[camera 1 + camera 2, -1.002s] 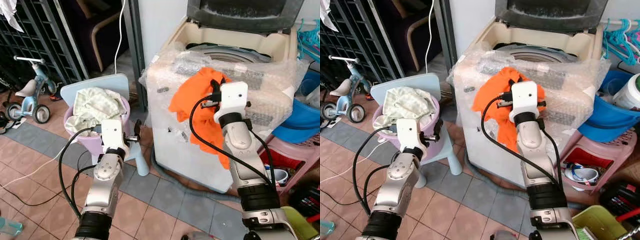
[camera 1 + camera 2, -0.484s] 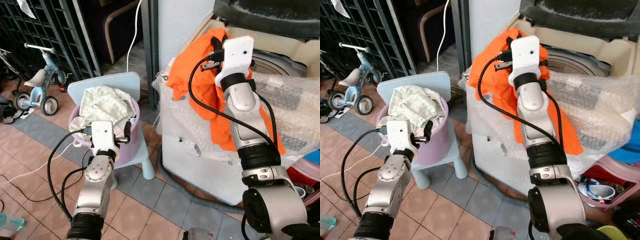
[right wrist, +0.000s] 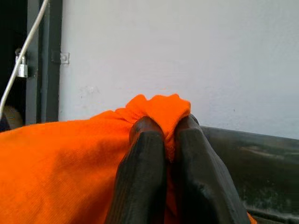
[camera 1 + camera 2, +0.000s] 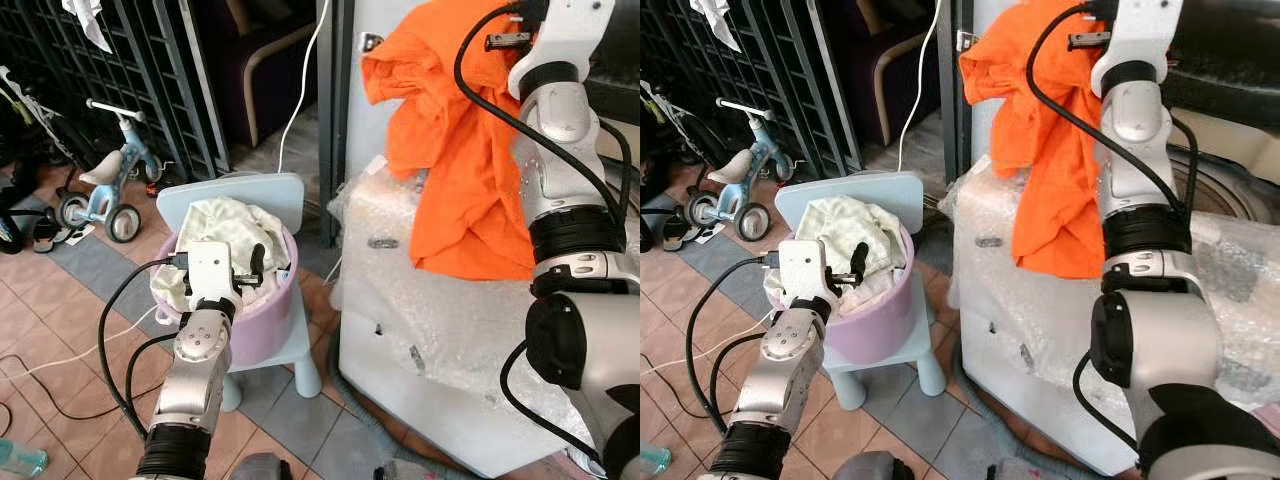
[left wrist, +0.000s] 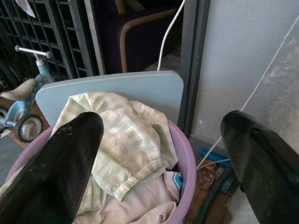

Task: Clothes washing

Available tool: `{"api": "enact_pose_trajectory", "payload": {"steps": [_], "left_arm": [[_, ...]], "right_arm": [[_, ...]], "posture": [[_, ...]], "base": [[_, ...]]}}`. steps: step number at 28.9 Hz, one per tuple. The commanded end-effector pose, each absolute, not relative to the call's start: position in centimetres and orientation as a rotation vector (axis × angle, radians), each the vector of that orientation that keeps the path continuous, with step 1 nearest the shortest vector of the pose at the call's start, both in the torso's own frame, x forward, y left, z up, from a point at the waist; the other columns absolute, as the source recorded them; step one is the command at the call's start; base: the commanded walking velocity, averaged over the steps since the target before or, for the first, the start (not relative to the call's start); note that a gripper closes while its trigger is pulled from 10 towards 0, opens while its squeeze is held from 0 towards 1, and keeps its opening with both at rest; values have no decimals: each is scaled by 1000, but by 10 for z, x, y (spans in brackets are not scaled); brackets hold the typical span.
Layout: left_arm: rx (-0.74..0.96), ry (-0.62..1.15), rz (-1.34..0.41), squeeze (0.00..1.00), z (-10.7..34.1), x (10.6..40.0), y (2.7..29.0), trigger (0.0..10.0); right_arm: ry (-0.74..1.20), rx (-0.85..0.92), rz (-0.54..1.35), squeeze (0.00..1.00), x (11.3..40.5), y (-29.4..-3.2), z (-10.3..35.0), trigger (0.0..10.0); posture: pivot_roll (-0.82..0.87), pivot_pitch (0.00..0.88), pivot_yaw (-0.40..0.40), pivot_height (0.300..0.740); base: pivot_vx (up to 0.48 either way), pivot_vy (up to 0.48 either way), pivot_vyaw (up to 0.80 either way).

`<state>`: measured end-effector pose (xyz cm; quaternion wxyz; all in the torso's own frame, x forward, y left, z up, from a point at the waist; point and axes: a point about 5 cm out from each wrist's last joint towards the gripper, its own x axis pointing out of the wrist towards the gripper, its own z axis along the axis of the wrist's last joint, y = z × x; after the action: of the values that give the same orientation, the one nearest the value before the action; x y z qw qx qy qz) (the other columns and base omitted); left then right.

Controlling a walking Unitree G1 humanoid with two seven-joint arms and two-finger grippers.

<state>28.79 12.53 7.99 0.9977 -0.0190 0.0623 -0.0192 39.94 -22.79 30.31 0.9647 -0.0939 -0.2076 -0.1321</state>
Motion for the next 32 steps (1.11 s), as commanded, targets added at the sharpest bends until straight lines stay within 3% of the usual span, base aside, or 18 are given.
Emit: {"api": "enact_pose_trajectory", "payload": {"steps": [1,5,9,10,12,18,22,25,32], "left_arm": [[-16,125,-39,0,81,289,127,10000],[-14,130,-40,0,80,289,126,10000],[-11,135,-43,0,80,288,125,10000],[-9,137,-41,0,79,288,125,10000],[-7,138,-39,0,79,289,126,10000],[12,129,-71,0,80,289,122,10000],[-7,138,-50,0,79,291,124,10000],[-12,144,-52,0,78,289,123,10000],[-34,117,-33,0,82,289,124,10000]], "right_arm": [[-406,-194,-315,0,400,-230,304,10000],[-283,-201,-492,0,398,-254,283,10000],[-229,-169,-479,0,398,-256,267,10000],[-241,-160,-427,1000,398,-252,265,10000],[-260,-163,-368,1000,398,-247,265,10000],[-253,-473,-127,1000,402,-235,272,10000],[-431,-552,-34,1000,392,-227,290,10000],[-530,-520,77,1000,378,-209,283,10000],[-507,-346,177,1000,350,-175,235,10000]], "posture": [[7,0,41,740],[7,0,39,740],[7,0,38,740],[7,0,38,740],[7,0,38,740],[-10,0,44,740],[-19,0,42,740],[-24,0,40,740],[-15,0,41,740]], "base": [[0,0,0],[0,0,0],[0,0,0],[0,0,0],[0,0,0],[0,0,0],[0,0,0],[0,0,0],[0,0,0]]}}
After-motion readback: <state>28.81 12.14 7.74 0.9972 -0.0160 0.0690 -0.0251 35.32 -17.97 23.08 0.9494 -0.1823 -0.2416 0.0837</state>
